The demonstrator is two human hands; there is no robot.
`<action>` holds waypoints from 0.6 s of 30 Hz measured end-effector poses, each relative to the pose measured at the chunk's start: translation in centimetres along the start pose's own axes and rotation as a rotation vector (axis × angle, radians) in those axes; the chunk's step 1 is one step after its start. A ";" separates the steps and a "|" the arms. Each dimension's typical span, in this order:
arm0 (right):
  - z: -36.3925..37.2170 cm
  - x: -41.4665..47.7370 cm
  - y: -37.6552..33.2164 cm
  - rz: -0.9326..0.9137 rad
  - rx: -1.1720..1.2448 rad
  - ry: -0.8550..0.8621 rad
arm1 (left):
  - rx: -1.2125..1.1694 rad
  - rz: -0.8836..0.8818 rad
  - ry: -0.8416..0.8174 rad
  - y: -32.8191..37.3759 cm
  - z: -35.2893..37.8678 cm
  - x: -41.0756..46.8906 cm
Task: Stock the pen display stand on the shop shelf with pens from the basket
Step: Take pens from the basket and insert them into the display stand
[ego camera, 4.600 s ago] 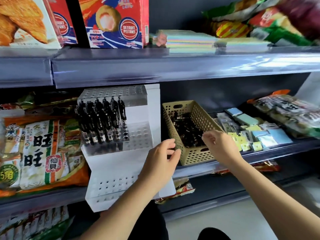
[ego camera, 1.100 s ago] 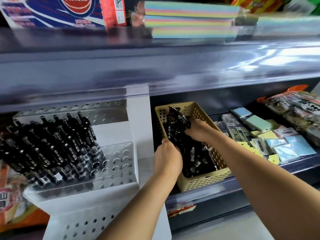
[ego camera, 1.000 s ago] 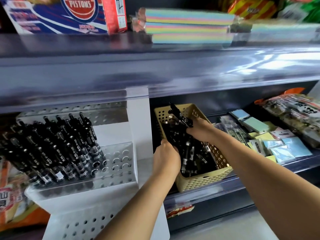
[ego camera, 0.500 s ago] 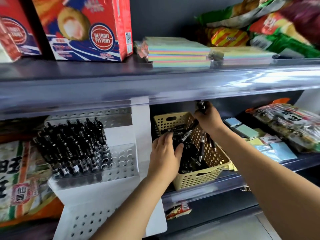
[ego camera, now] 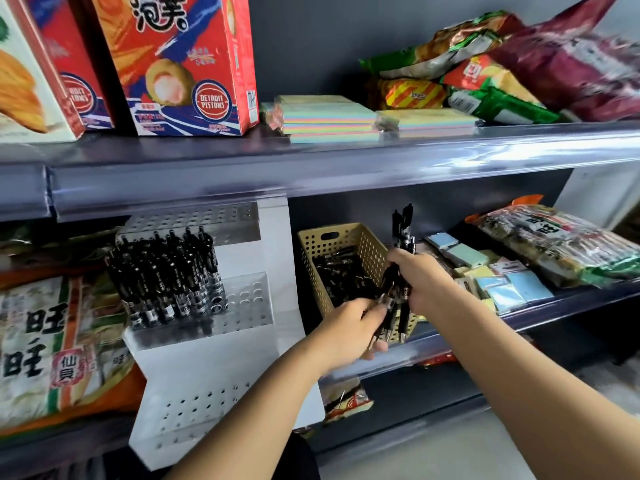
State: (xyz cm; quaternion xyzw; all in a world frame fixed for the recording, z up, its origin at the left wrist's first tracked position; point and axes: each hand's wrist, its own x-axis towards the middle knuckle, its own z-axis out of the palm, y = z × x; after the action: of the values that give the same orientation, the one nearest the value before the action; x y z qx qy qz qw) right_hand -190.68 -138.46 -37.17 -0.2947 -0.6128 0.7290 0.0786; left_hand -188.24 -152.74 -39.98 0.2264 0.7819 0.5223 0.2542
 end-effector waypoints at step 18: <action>1.2 -6.7 2.5 0.092 0.396 -0.091 | 0.102 -0.052 0.101 -1.9 0.1 -5.9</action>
State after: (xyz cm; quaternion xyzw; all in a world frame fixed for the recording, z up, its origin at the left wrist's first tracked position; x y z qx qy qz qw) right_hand -185.25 -143.25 -37.21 -0.2677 -0.4462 0.8508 0.0739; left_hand -183.77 -156.97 -40.84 0.1919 0.8249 0.4859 0.2160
